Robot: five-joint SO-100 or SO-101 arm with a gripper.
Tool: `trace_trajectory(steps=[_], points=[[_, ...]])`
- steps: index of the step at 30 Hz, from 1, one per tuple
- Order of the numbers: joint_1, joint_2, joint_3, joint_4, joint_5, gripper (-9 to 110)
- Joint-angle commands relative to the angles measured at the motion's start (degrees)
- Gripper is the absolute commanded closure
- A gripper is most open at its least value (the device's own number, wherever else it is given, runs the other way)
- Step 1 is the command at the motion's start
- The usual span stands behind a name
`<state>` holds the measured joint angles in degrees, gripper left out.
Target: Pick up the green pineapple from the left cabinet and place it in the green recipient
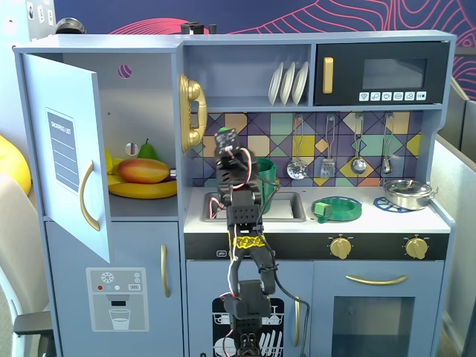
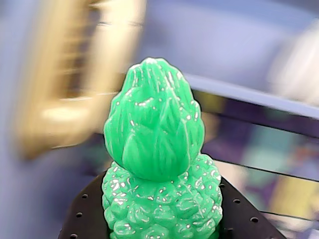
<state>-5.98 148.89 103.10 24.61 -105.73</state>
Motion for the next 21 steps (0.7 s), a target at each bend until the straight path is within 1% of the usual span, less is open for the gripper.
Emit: trace_trajectory(steps=[1, 13, 21], points=[[5.6, -7.6, -9.8, 1.9, 2.0, 102], [10.9, -34.7, -25.8, -5.0, 1.3, 102], [11.9, -49.5, -37.7, -6.0, 0.8, 102]])
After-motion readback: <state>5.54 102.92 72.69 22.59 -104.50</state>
